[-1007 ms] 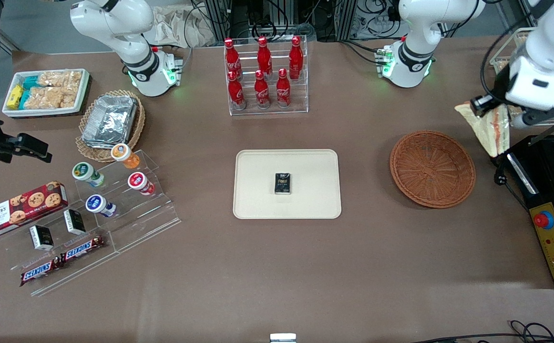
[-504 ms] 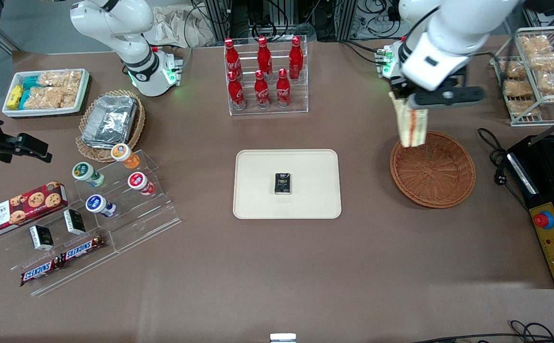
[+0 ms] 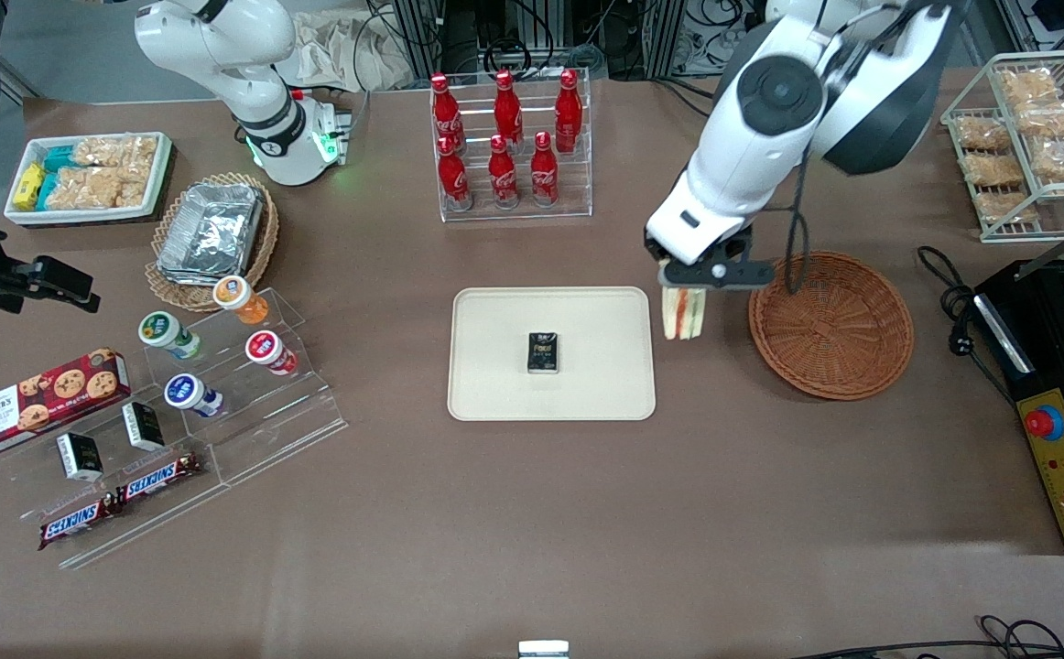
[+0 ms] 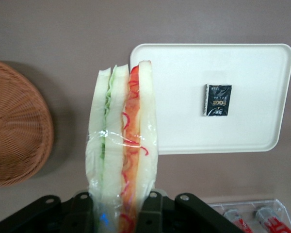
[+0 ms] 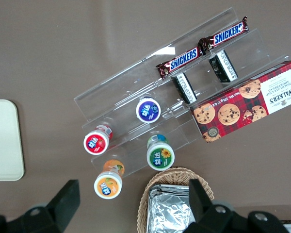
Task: Place sandwich from basket to tray
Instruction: 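Carry the sandwich with the left gripper over to the white tray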
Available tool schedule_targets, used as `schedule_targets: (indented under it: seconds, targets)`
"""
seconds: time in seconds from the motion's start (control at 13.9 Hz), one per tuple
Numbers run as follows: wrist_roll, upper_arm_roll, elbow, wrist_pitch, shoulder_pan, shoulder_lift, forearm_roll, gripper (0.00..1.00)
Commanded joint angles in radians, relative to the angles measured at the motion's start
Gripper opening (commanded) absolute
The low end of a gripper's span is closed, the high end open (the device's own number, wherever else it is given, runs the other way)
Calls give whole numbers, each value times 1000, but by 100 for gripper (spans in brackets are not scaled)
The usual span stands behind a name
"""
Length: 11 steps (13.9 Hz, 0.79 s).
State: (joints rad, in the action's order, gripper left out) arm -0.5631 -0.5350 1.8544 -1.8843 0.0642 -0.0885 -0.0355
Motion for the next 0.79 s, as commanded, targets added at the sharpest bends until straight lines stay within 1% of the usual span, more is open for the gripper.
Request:
schedule_targets:
  seconds: [0.0, 0.14, 0.29, 0.36, 0.5, 0.72]
  targets:
    - [-67, -3, 20, -91, 41, -77, 69, 0]
    - [-119, -3, 23, -174, 68, -158, 150, 0]
    - [-158, -5, 26, -232, 86, -250, 253, 0]
    - [-159, -2, 26, -255, 104, -281, 273, 0]
    - [-166, 3, 26, -318, 109, -339, 296, 0]
    - [-230, 3, 26, -372, 112, -422, 408, 0]
